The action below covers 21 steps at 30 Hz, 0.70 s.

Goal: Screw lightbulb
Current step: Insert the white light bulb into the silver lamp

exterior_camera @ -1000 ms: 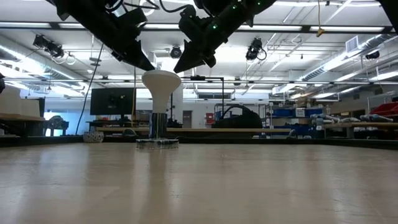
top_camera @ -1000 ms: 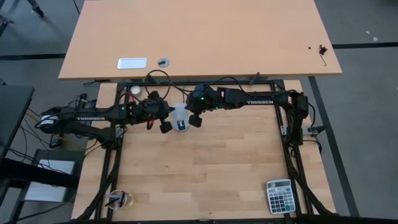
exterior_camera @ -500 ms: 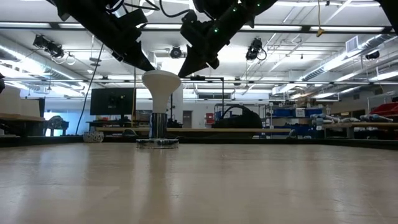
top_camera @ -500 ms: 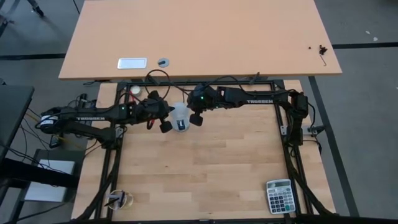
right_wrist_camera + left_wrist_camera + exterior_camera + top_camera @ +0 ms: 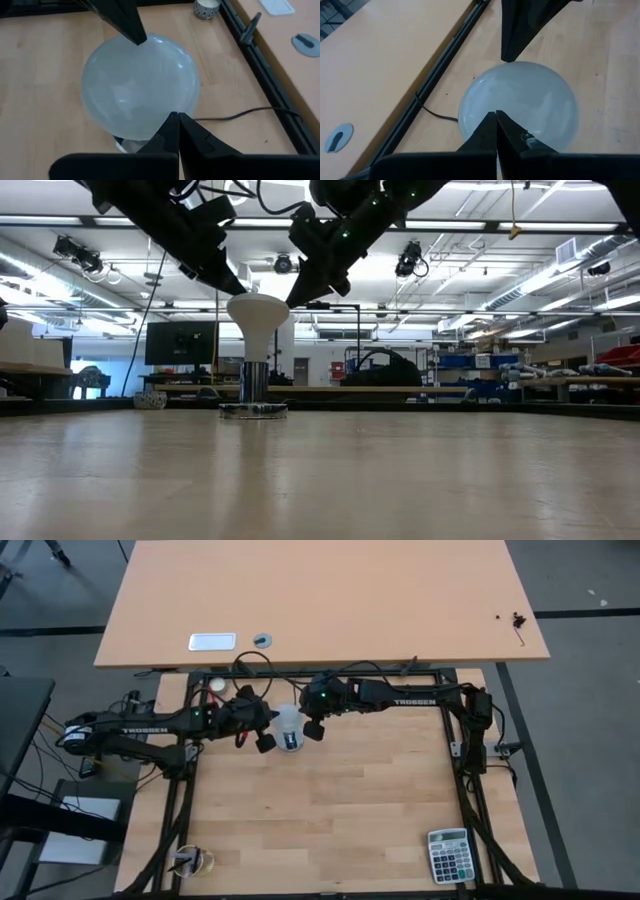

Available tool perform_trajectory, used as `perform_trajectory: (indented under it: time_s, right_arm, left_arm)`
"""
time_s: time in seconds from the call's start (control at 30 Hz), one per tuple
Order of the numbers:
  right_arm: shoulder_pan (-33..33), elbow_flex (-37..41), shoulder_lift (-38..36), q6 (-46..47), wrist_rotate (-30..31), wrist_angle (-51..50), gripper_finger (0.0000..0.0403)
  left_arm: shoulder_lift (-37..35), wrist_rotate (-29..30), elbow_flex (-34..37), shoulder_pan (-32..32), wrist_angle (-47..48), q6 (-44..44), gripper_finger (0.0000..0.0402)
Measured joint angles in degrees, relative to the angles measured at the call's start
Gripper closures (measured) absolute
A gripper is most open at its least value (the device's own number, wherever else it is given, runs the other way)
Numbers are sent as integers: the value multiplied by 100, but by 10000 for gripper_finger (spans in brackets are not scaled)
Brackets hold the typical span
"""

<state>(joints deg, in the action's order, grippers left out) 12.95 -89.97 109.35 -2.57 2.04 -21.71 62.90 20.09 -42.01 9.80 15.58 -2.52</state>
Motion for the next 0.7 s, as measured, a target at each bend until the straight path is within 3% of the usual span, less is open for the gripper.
perform_trajectory:
  time_s: [0.5,0.7]
  right_arm:
    - [-165,2,-10,153,-401,-148,394]
    - [-212,4,-1,248,-1132,-174,394]
  left_arm:
    - [0,-26,1,-7,68,37,402]
    - [10,-26,3,30,47,39,402]
